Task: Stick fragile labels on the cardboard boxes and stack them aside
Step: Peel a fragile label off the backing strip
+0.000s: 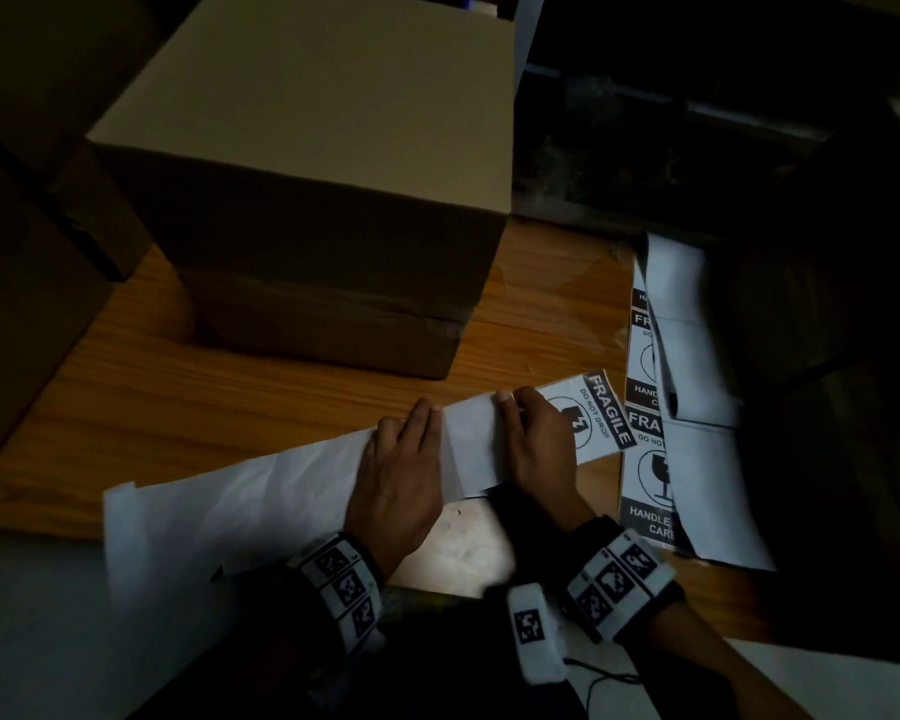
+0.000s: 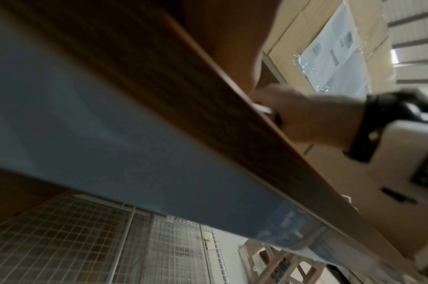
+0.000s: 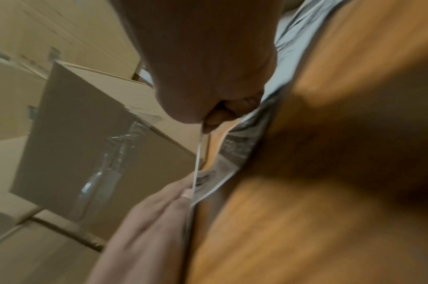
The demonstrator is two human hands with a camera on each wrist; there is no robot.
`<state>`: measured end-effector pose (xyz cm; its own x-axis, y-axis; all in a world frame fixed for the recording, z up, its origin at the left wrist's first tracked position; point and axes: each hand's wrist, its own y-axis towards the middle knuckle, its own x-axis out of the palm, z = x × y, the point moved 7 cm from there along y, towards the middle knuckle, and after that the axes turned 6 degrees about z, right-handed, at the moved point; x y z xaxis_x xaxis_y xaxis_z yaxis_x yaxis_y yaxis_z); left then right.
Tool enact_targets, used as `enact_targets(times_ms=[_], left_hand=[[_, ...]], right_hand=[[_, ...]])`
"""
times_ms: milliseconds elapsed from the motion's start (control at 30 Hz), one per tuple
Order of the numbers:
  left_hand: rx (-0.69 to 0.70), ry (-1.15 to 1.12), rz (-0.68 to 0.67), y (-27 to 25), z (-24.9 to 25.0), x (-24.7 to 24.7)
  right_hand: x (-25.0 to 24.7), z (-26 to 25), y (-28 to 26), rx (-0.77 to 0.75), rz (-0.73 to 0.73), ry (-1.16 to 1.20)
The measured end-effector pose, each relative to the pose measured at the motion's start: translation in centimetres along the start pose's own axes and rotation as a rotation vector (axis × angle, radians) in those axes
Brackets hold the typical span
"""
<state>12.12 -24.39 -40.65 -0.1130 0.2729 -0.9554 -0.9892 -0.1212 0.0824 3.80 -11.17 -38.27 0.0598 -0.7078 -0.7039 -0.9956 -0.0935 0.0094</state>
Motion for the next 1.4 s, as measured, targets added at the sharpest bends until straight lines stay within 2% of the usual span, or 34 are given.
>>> enact_targets(times_ms=[133, 233, 433, 567, 1233, 1400], left_hand=[[0.019, 0.026, 0.062, 0.1, 0.1, 0.0], [0.033, 0.077, 0.049, 0.1, 0.2, 0.1], [0.022, 0.083, 0.070, 0.1, 0.1, 0.2], [0.028, 0.106, 0.077, 0.2, 0.2, 0.4], [0.035, 0.085, 0.041, 0.0, 0.2, 0.5], [0.023, 0.087, 0.027, 0.0, 0.1, 0.7]], right_hand=[[-0.1, 1.2, 0.0, 0.011, -0.011, -0.137], [0.1, 1.8, -0.2, 0.002, -0.016, -0.180], [0.1, 2.9, 0.2, 0.008, 0.001, -0.149], [-0.4, 4.1, -0.3, 0.037, 0.062, -0.121], [-2.7, 5.0, 1.3, 0.019, -0.025, -0.147], [-3.4, 5.6, 1.1, 0.015, -0.009, -0.108]])
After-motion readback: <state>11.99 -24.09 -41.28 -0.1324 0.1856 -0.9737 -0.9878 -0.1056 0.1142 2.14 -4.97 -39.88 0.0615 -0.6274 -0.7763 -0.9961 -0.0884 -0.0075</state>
